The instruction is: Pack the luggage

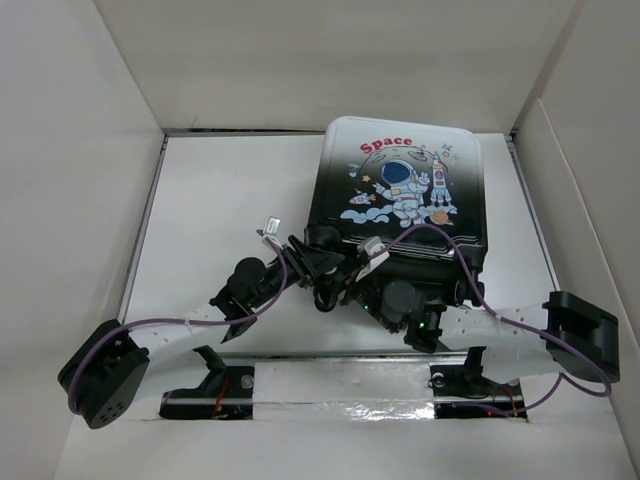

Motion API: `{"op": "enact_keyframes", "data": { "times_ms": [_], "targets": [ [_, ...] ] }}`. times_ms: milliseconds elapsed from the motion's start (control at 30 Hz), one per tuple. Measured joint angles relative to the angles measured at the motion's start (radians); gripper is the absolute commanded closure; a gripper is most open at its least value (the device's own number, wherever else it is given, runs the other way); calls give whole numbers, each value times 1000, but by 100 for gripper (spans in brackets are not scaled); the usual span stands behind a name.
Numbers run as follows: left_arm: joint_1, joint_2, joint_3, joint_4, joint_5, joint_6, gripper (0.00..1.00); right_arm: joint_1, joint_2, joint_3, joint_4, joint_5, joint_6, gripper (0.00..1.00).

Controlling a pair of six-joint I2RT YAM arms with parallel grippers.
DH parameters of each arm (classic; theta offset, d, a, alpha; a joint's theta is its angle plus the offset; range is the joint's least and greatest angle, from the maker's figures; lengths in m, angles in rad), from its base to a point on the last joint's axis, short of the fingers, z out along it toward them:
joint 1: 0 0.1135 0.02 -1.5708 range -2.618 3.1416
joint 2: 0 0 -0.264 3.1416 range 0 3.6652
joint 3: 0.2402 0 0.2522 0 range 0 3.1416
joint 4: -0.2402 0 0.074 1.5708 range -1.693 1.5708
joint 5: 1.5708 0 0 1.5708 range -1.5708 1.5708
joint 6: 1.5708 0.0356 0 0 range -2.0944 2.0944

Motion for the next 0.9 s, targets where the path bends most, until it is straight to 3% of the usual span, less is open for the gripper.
{"op": "enact_keyframes", "data": {
  "times_ms": [67,100,200,300,333,367,533,633,700,733,833,900],
  "targets": [
    [5,6,-12,31,-8,-23,91,10,34,0,56,32,-13,34],
    [7,10,-18,46,-10,-36,91,15,53,0,89,44,-20,43],
    [11,15,-27,59,-27,-60,91,23,104,0,165,79,-36,58],
    [17,14,-29,60,-38,-62,73,26,138,0,220,98,-47,75],
    [21,13,-29,52,-37,-61,55,26,145,0,230,100,-48,76],
    [23,4,-29,38,-37,-58,48,26,149,0,237,99,-48,78],
    [24,-154,-1,-183,-37,74,30,24,150,3,235,102,-3,86],
    [27,-286,43,-388,-62,179,26,16,140,5,220,104,20,88],
    [49,-376,61,-507,-91,229,37,14,130,5,200,100,27,89],
    [68,-423,64,-551,-120,251,55,12,127,5,192,98,31,90],
    [111,-526,66,-631,-195,308,85,11,120,6,174,90,35,92],
    [117,-555,64,-658,-225,335,95,6,117,10,159,82,39,93]
  ]
}}
